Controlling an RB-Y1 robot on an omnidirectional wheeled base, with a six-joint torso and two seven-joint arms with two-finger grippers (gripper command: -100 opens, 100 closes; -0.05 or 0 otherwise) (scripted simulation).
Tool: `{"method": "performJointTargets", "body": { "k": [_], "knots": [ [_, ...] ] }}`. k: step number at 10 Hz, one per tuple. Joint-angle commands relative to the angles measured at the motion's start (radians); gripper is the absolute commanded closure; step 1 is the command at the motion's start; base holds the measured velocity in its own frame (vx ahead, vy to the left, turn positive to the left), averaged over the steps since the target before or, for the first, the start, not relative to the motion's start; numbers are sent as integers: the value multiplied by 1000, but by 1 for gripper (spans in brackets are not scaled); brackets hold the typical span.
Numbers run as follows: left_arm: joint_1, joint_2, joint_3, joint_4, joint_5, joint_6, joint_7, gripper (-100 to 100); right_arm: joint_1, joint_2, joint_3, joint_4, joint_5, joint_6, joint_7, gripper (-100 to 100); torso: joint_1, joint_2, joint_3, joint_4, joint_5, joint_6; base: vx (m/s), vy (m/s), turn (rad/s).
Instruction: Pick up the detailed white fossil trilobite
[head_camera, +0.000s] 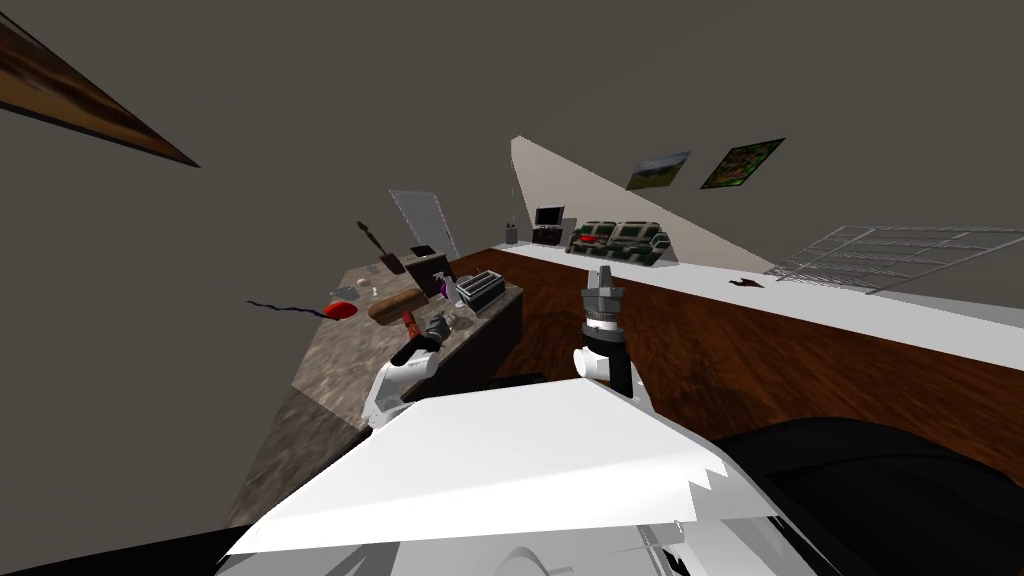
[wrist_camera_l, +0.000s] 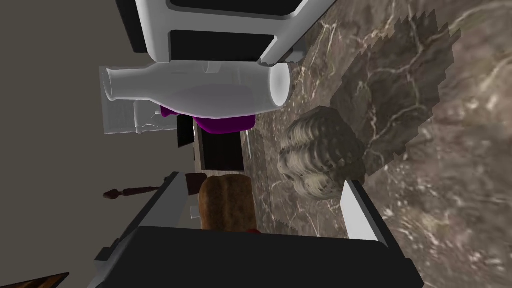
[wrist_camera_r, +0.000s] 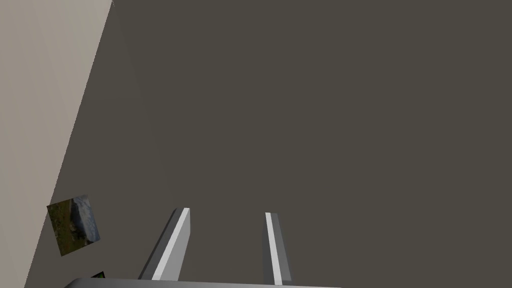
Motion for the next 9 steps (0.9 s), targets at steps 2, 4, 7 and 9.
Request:
{"method": "performJointTargets", "body": {
  "k": [2,4,7,9],
  "knots": [
    [-10,0,8,10,6,65,0,-100,0,0,0,0,0,0,0,0,0,0,0,0,0,0,6,3,-48],
    [-21,-6,13,18,5,125,-2,-100,0,0,0,0,0,0,0,0,0,0,0,0,0,0,9,1,-60],
    [-31,-8,17,24,5,197,-5,-100,0,0,0,0,0,0,0,0,0,-1,0,0,0,0,13,0,-27],
    [-39,-6,19,29,4,245,-9,-100,0,0,0,0,0,0,0,0,0,-1,-1,0,0,0,23,-2,-38]
  ]
}}
